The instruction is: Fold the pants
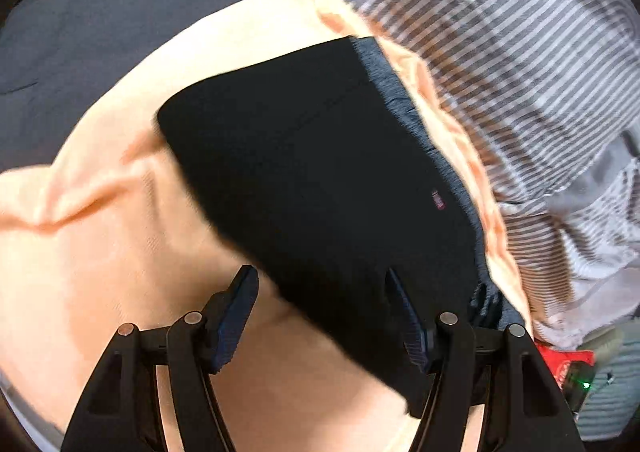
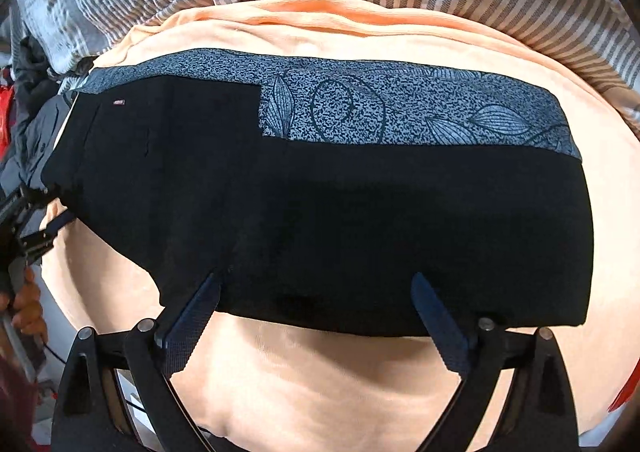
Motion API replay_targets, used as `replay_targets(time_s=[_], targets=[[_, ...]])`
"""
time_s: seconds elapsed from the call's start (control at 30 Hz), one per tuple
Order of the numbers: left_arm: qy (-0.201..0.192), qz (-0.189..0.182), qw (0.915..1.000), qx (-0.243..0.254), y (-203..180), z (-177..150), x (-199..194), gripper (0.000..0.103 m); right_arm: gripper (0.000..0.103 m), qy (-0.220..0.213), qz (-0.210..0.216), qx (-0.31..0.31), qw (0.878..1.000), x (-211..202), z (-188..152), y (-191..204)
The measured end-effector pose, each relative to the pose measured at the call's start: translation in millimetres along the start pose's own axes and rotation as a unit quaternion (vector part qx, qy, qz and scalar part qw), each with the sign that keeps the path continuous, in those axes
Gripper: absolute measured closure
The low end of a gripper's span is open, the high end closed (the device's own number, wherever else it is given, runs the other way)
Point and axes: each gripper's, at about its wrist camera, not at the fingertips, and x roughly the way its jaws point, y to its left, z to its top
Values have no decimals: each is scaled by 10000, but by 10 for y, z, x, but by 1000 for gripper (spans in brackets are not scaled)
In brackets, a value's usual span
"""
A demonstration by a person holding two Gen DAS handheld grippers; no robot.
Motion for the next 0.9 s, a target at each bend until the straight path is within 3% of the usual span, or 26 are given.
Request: replay_targets(time_s=[0.27,0.37,0.43,0.57,0.63,0.7,0.8,0.9], targets=[[-201,-433,9986,-218,-4,68,30,36,6,-105,14,-63,9999,-8,-12,6],[-384,-566,9969,-390,-63,74,58,17,6,-143,8,-129,9998,-4,-21,12],[-502,-407,9972,-375,-171,79,86,6,6,-159,-32,-194,9997,12,-28,28],[-626,152,9971,-400,-344,108,121,7,6,-153,-27,-192,9997,9,-17,36],[-663,268,9963,-483,-325,117,89,26,8,-153,46,-130,9998,-16,-12,14],[-610,634,9952,-423,-307,142,60,66,15,-149,106,-77,9998,-59,5,0],[-590,719,9953,-262,-312,156,-1,77,36,-140,177,-29,9997,-163,67,22],[-773,1164,9886,557,-620,97,-64,79,38,-143,407,-33,9991,-303,181,127]])
